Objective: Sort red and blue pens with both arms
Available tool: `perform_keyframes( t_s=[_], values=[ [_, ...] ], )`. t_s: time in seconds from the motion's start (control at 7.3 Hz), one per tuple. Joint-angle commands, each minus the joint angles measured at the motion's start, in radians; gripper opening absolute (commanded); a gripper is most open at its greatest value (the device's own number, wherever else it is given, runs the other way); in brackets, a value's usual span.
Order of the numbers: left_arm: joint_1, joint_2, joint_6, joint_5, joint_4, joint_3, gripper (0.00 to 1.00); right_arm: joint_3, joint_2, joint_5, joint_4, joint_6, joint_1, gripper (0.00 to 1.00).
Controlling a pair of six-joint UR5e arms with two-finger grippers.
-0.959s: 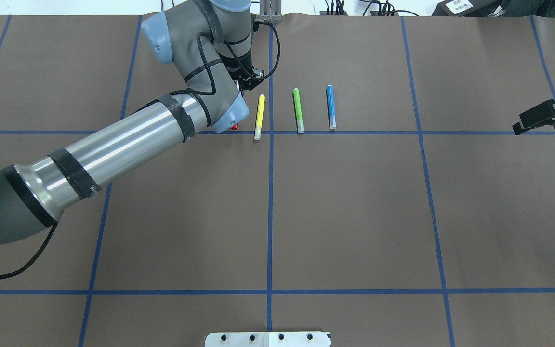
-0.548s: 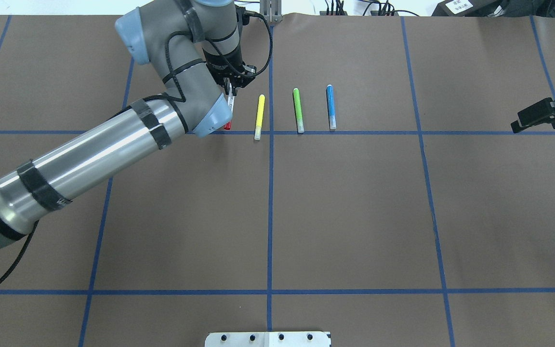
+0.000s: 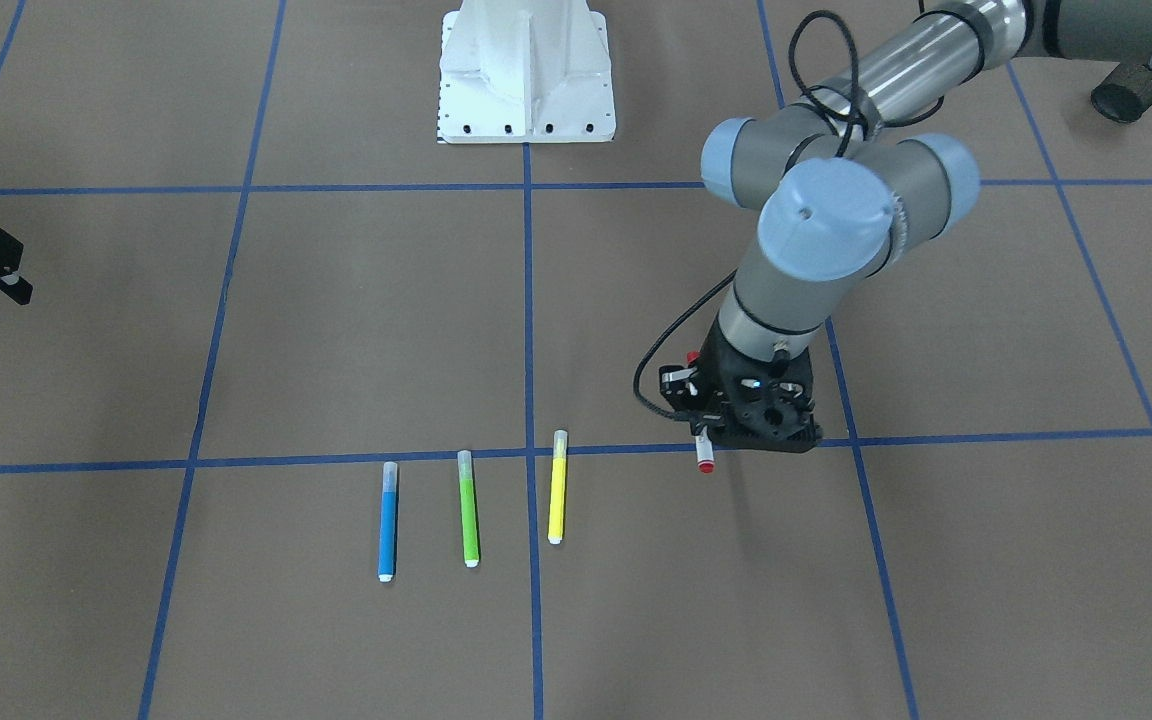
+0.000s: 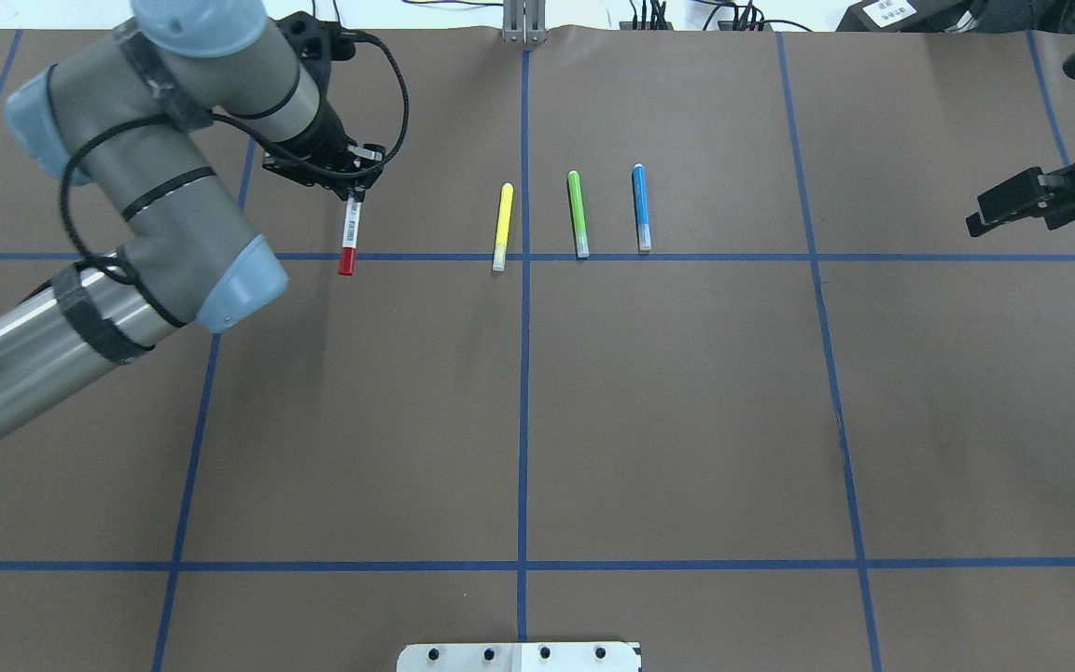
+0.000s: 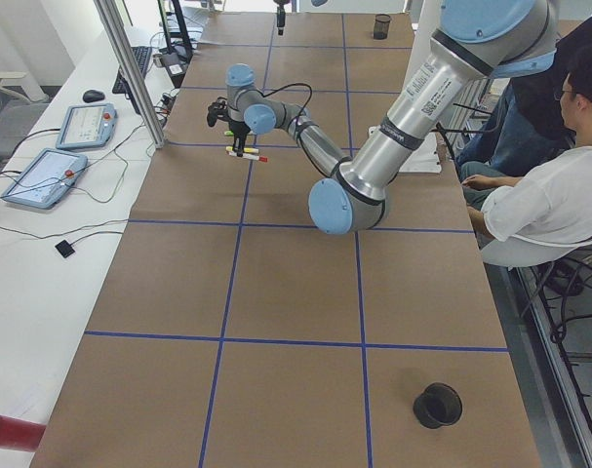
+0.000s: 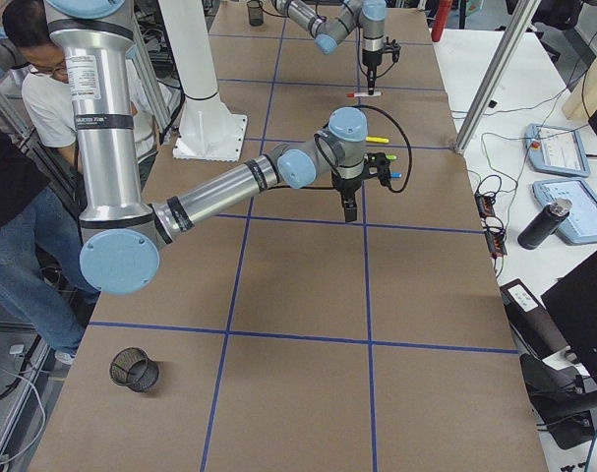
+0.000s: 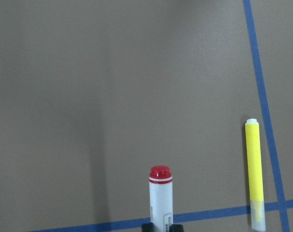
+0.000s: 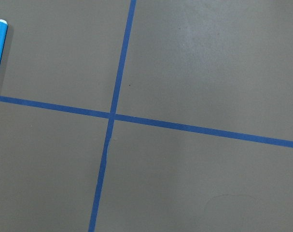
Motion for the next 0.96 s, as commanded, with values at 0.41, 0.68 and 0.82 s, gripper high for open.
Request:
perform_keyframes(
  t_s=[0.41, 0.68, 0.82],
  values=[
    [-0.127, 0.403, 0.012, 0.001, -0.014, -0.406, 0.00, -0.082, 0.192, -0.077, 0.003, 0.229, -0.164, 0.99],
    [-0.188, 0.539, 0.033, 0.001, -0.064, -0.498, 0.00, -0.122, 0.245, -0.114, 0.009, 0.271, -0.206, 0.99],
    [-0.249, 0.630, 0.049, -0.005, -0.169, -0.500, 0.00, -0.140, 0.269, -0.121, 0.009, 0.275, -0.211, 0.99]
  ],
)
